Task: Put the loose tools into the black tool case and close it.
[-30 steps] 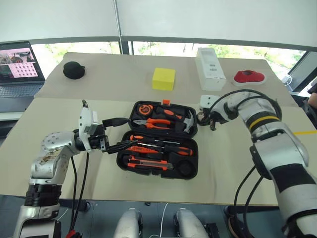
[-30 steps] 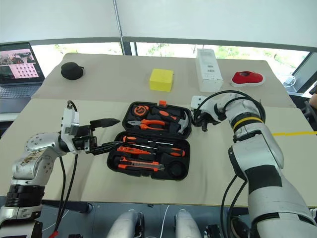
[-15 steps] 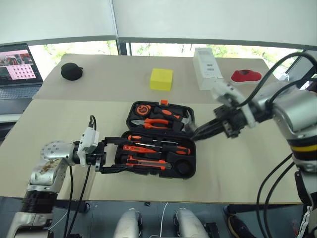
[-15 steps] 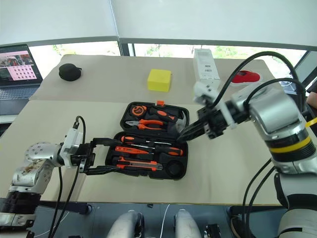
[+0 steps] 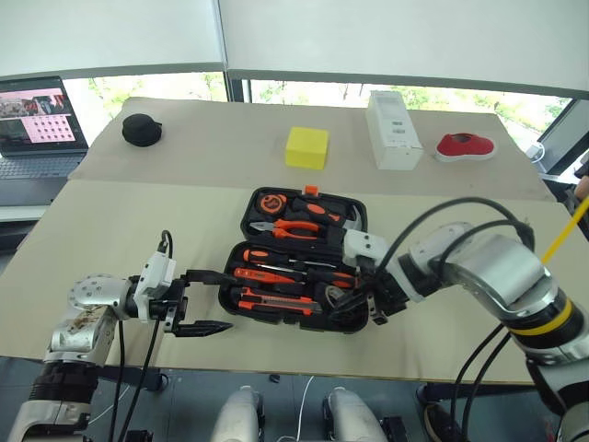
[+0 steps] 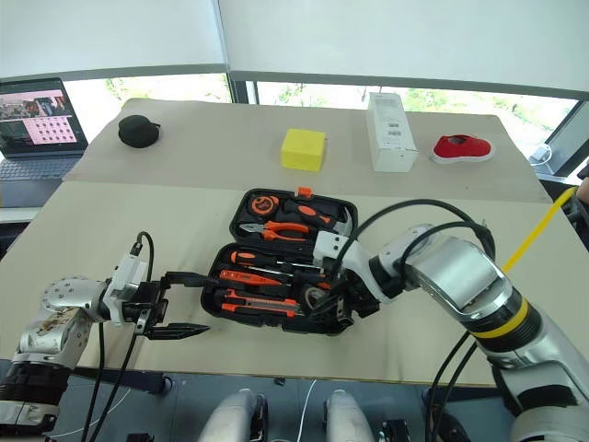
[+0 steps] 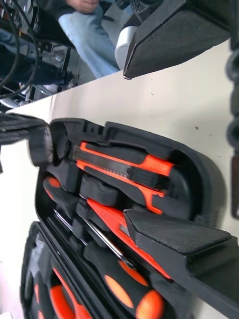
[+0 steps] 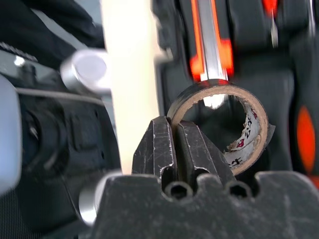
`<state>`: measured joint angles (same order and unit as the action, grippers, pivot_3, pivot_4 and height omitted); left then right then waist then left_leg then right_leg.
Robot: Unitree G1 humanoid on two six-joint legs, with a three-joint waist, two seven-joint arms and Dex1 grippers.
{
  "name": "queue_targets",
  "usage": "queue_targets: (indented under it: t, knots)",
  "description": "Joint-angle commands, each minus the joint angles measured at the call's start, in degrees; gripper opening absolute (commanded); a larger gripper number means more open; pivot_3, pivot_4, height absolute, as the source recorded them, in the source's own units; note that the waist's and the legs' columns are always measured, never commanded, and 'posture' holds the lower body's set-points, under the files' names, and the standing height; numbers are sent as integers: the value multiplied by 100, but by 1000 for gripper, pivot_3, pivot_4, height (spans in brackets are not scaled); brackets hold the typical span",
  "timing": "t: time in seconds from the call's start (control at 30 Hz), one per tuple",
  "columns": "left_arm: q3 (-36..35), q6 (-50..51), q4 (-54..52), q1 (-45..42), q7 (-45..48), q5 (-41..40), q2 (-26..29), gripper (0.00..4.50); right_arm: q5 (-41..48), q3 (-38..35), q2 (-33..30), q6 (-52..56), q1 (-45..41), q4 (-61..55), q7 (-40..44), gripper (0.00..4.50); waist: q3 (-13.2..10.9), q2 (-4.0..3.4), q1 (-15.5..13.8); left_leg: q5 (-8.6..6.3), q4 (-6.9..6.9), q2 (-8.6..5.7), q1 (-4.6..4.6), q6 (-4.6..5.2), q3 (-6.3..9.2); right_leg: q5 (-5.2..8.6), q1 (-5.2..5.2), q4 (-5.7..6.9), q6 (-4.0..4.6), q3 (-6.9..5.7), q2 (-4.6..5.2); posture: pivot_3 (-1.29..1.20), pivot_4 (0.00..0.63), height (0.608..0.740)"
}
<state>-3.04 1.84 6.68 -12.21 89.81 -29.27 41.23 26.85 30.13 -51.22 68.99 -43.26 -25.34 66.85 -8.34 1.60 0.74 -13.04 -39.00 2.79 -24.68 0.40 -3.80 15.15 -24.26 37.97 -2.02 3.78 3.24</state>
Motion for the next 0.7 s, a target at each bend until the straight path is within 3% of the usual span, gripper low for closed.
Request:
queue_targets:
  t: [0.03,0.27,0.47,0.63,0.7]
  knots:
    - [-33,121,-379,20,-56,-121,42,4500,-175,175,-190,-278,27,-86,53,17,0,0,3,0,0,0,1,0,1,0,0,0,0,0,0,0,150,740]
    - [-139,78,-482,58,-224,-116,-21,4500,-70,254,31,234,-61,143,-160,17,0,1,-3,0,0,1,1,0,12,0,1,0,0,1,-2,0,150,740]
    - [-286,137,-572,211,-488,-111,36,4500,75,224,-58,19,-131,-89,102,1979,0,2,-1,0,1,0,2,0,14,0,2,-2,-1,0,0,0,150,740]
    - [-566,586,-748,266,-1172,-210,51,4500,573,-754,-409,-697,228,-111,701,3623,-1,5,-3,0,3,2,0,1,25,0,1,-1,0,0,-1,0,150,740]
    - [-759,908,-592,141,-1696,-216,10,4243,672,-1339,-519,-1257,615,43,814,3685,-3,11,-34,0,0,0,3,1,27,1,7,-3,-1,-2,1,0,150,740]
